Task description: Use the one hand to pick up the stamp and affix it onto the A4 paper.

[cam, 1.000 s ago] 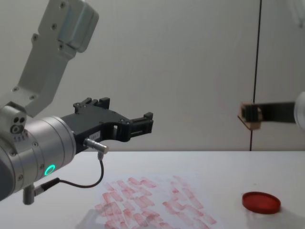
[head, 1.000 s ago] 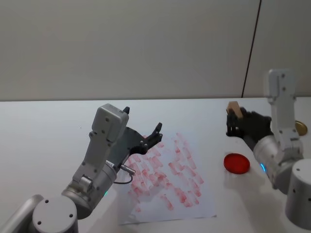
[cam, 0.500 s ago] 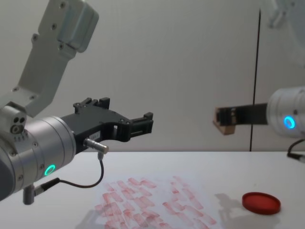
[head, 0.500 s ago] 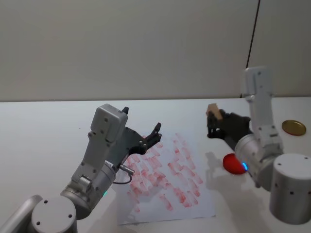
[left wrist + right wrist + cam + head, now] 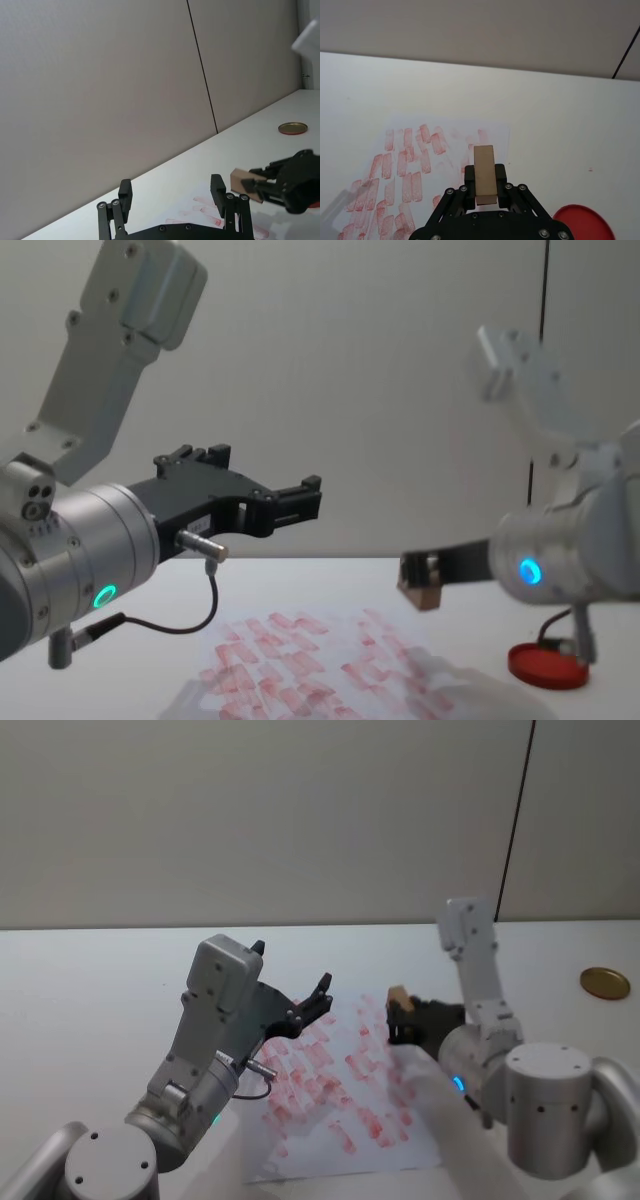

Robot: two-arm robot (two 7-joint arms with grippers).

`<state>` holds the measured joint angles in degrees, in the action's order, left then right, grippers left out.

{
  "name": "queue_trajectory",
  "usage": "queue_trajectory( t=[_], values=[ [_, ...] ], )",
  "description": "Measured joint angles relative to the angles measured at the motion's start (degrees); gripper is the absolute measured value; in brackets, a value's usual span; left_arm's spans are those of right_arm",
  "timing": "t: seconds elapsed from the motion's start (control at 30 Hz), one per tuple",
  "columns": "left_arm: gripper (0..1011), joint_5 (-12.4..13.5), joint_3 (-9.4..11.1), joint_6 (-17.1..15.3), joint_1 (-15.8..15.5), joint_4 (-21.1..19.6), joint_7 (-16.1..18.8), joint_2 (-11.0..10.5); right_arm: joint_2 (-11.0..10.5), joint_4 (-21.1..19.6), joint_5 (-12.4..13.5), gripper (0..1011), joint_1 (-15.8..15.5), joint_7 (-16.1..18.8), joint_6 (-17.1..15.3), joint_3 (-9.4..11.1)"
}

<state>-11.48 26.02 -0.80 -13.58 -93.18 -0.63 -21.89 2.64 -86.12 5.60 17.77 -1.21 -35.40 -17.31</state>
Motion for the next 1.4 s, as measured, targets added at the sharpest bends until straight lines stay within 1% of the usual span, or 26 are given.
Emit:
queue_trajectory(
  t=[0.03, 0.1, 0.13, 0.27, 0.63, 1.0, 1.4],
  values=[
    [993, 0.00, 0.00, 0.00, 0.00, 0.00, 0.00, 0.00, 0.37, 1.54, 0.10, 225, 0.52, 0.20, -0.16, -0.07],
    [993, 0.00, 0.00, 0.00, 0.00, 0.00, 0.00, 0.00, 0.67, 2.82, 0.19, 225, 0.95, 0.39, -0.27, -0.11],
    [993, 0.00, 0.00, 0.00, 0.00, 0.00, 0.00, 0.00, 1.00, 4.16, 0.25, 225, 1.44, 0.60, -0.34, -0.16],
    [993, 0.00, 0.00, 0.00, 0.00, 0.00, 0.00, 0.00, 1.62, 6.87, 0.39, 225, 2.41, 1.23, -0.41, -0.23],
    [993, 0.00, 0.00, 0.00, 0.00, 0.00, 0.00, 0.00, 2.98, 12.46, 0.76, 225, 4.62, 2.16, -0.91, -0.29],
    [993, 0.00, 0.00, 0.00, 0.00, 0.00, 0.00, 0.00, 3.83, 14.77, 1.32, 225, 5.98, 1.48, -2.66, 0.10],
    [993, 0.00, 0.00, 0.00, 0.00, 0.00, 0.00, 0.00, 4.24, 16.31, 1.37, 225, 6.66, 1.06, -4.18, 0.34]
  ],
)
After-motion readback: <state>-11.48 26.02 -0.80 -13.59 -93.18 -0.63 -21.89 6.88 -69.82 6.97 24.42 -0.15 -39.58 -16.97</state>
